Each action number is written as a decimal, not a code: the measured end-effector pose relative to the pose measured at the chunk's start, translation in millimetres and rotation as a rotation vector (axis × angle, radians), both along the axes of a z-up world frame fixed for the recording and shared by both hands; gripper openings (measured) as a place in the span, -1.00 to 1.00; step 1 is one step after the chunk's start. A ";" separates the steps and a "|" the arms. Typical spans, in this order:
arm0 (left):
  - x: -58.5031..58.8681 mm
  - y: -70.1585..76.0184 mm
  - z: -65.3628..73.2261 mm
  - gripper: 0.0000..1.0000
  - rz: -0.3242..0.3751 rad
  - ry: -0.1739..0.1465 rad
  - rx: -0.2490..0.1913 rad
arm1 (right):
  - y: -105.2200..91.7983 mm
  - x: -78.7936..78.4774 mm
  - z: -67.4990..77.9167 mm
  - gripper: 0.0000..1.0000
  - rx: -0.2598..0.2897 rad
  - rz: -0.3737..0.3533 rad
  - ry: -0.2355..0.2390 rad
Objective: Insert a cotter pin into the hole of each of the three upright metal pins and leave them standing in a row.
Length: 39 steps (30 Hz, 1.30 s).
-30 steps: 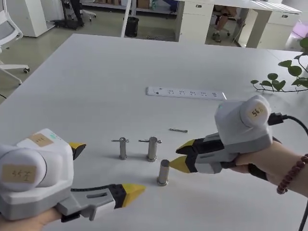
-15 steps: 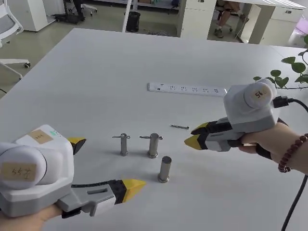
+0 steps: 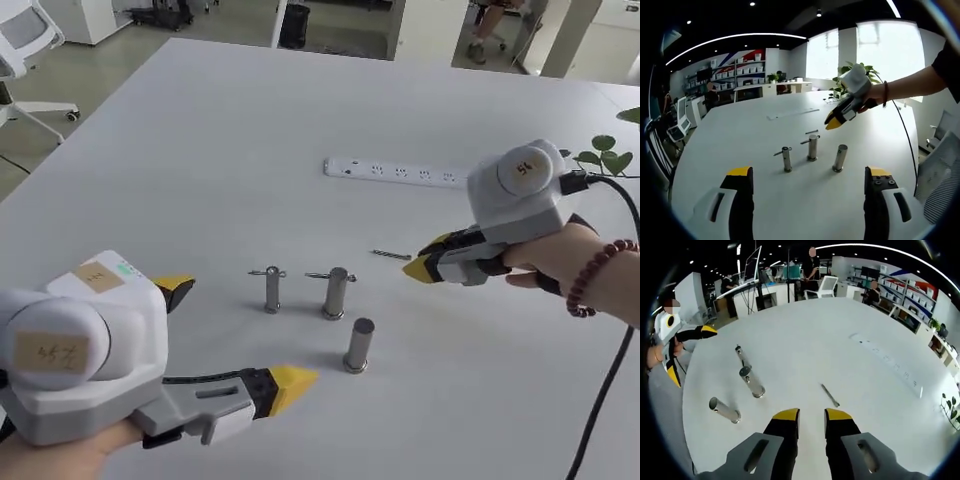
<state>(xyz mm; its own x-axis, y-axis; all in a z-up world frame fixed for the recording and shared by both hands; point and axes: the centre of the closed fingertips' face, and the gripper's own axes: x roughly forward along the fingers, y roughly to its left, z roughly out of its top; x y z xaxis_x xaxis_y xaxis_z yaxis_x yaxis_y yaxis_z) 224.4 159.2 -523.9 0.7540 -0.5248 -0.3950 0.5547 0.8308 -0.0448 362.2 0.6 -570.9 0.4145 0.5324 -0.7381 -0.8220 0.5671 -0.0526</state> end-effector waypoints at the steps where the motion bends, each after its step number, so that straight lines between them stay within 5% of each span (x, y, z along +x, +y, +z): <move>1: 0.0 0.1 -0.3 0.84 0.001 0.001 0.000 | 0.0 3.1 -0.7 -0.70 -0.003 -0.001 0.001; 16: 0.4 2.9 -5.0 0.84 0.003 0.017 0.017 | -3.4 38.0 -29.6 -0.81 -0.167 0.064 0.005; 27: -1.8 -4.6 -5.2 0.81 -0.027 0.032 -0.018 | -2.4 43.6 -39.4 -0.86 -0.231 0.115 0.050; 36: -3.0 -7.6 -2.4 0.81 -0.044 0.033 -0.039 | 1.9 48.9 -39.7 -1.00 -0.207 0.158 0.140; 39: -4.2 -8.6 -3.4 0.80 -0.051 0.038 -0.030 | -0.5 48.9 -41.0 -1.00 -0.220 0.166 0.136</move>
<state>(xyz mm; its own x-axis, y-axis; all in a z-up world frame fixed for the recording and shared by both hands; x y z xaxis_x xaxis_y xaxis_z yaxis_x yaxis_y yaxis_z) 220.1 150.7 -527.3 0.7110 -0.5742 -0.4059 0.5936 0.7995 -0.0913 411.0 0.1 -611.9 0.2248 0.4059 -0.8858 -0.9104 0.4115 -0.0425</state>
